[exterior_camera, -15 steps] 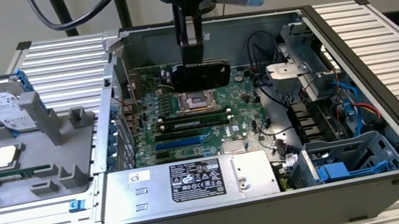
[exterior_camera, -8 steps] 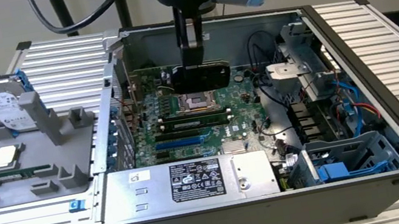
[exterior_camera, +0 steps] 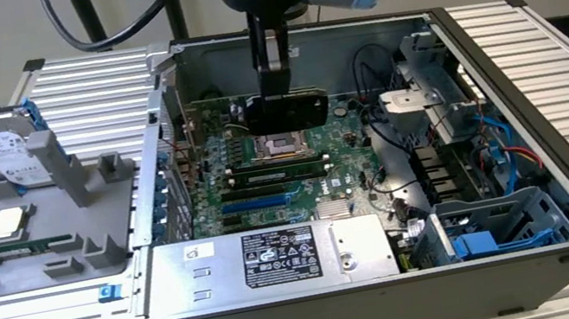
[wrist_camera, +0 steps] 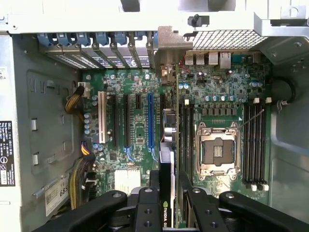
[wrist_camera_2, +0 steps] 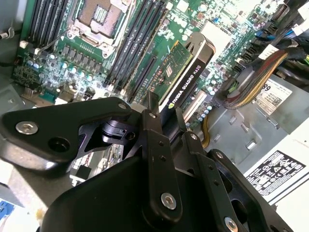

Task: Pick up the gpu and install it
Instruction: 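Insert the gpu into the slot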

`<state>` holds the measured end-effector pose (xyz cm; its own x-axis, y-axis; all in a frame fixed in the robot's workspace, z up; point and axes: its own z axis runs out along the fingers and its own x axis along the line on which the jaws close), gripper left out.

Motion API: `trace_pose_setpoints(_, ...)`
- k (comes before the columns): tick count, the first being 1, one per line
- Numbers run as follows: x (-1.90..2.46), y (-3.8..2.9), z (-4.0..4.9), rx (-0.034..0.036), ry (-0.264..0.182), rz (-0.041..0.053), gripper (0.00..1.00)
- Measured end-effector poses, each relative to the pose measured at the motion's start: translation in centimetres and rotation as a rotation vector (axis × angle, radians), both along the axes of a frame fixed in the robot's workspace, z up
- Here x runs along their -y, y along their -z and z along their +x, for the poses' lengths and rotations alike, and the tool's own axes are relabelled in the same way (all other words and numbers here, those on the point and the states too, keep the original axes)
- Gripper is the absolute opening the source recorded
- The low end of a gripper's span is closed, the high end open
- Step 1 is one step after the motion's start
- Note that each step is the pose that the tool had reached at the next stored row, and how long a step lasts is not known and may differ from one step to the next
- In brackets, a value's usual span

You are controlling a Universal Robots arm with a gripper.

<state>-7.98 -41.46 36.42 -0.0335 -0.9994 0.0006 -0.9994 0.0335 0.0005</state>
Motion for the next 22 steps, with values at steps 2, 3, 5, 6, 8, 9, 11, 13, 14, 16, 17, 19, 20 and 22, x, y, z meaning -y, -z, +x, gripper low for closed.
trace_pose_setpoints(2, 0.0, 0.01, 0.0, 0.0, 0.0, 0.0, 0.0)
trace_pose_setpoints(3, 0.0, 0.02, 0.0, 0.0001, 0.0, 0.0001, 0.0)
trace_pose_setpoints(5, 0.0, 0.03, 0.01, 0.0001, 0.001, 0.0002, 0.0)
trace_pose_setpoints(6, 0.0, 0.03, 0.03, 0.0001, 0.003, 0.0003, 0.0)
trace_pose_setpoints(8, 0.0, 0.03, 0.06, 0.0001, 0.014, 0.0002, 0.0)
trace_pose_setpoints(9, 0.0, 0.02, 0.08, 0.0001, 0.021, 0.0001, 0.0)
trace_pose_setpoints(11, 0.0, 0.03, 0.09, 0.0001, 0.029, 0.0002, 0.0)
trace_pose_setpoints(13, -0.01, 0.05, 0.1, 0.0, 0.032, 0.0001, 0.0)
trace_pose_setpoints(14, 0.0, 0.06, 0.1, 0.0, 0.033, 0.0001, 0.0)
trace_pose_setpoints(16, 0.0, 0.11, 0.1, 0.0001, 0.033, 0.0001, 0.0)
trace_pose_setpoints(17, 0.0, 0.13, 0.1, 0.0, 0.033, 0.0001, 0.0)
trace_pose_setpoints(19, 0.0, 0.2, 0.1, 0.0001, 0.033, 0.0002, 0.0)
trace_pose_setpoints(20, 0.0, 0.23, 0.1, 0.0001, 0.033, 0.0002, 0.0)
trace_pose_setpoints(22, 0.0, 0.3, 0.1, 0.0001, 0.033, 0.0002, 0.0)
